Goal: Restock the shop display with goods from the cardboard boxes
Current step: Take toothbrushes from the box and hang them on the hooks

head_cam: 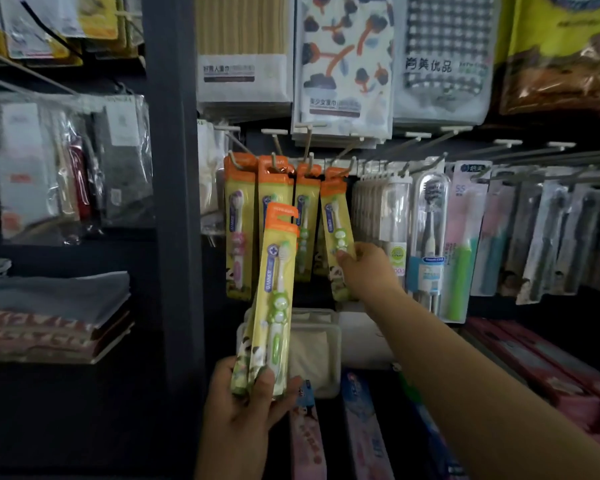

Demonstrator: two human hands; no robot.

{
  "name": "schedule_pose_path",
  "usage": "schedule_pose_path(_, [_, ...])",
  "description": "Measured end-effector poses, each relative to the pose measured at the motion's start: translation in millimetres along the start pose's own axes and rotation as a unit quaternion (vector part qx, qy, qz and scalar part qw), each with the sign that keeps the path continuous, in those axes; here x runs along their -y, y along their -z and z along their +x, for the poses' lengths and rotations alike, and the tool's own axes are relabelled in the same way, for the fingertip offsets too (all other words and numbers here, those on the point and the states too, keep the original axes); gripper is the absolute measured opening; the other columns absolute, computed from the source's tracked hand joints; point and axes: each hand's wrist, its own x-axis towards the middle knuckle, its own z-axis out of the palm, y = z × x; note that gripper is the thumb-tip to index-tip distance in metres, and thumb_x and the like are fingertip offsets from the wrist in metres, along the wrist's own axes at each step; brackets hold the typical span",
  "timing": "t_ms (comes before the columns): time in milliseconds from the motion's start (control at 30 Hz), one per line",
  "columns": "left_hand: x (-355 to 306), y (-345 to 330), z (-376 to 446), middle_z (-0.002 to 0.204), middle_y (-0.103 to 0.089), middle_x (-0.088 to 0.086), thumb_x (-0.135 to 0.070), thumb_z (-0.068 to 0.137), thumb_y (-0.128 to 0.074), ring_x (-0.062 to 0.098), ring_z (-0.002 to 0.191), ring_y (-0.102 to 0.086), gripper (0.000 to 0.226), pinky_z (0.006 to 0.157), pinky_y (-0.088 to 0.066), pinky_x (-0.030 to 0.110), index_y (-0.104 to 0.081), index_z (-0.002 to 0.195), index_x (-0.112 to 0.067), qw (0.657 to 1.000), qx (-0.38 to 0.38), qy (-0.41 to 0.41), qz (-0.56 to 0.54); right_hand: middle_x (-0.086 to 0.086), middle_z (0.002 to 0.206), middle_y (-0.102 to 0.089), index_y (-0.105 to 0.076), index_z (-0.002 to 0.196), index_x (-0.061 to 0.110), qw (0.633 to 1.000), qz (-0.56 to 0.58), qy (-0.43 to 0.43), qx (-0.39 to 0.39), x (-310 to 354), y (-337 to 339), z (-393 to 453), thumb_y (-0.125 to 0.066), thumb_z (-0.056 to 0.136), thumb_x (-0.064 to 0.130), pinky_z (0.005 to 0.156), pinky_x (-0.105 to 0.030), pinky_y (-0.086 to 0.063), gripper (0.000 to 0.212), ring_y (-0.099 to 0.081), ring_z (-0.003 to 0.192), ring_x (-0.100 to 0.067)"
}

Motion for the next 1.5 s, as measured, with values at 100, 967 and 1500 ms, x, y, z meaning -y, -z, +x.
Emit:
schedule_pose_path(100, [-3.2, 0.9, 0.6, 0.108, -0.062, 0.024, -0.005, 0.092, -0.052, 0.023, 0.064, -0.072, 0.008, 0.048, -0.055, 0.021, -0.054, 0.098, -0.009, 1.0, -0.005, -0.004, 0.001, 0.001, 0.086, -0.06, -0.059, 0.116, 0.011, 1.0, -0.003, -0.002, 0.002, -2.9, -2.8, 1.8, -0.051, 0.099, 0.024, 0.053, -0.023, -0.044, 0.023, -0.055, 0.064, -0.008])
schedule_pose_path(967, [9.2, -7.7, 11.9, 0.099, -0.07, 0.015, -0.014, 0.084, -0.065, 0.026, 0.075, -0.073, 0.021, 0.053, -0.056, 0.022, -0.056, 0.103, -0.013, 0.999, -0.033, -0.011, 0.015, -0.005, 0.11, -0.052, -0.045, 0.135, 0.011, 0.979, 0.059, -0.162, 0.106, -60.4, -45.4, 14.4, -0.051, 0.091, 0.049, 0.083, -0.035, -0.044, 0.058, -0.052, 0.097, -0.023])
schedule_pose_path(1500, [18.9, -22.9, 18.9, 0.086, -0.074, 0.011, -0.01, 0.092, -0.054, 0.026, 0.081, -0.072, 0.009, 0.061, -0.056, 0.027, -0.061, 0.097, -0.008, 0.998, -0.033, 0.018, 0.045, 0.006, 0.09, -0.062, -0.049, 0.098, 0.024, 0.989, 0.106, 0.046, 0.087, -40.3, -16.1, -80.4, -0.06, 0.093, 0.026, 0.06, -0.016, -0.051, 0.012, -0.062, 0.072, 0.006])
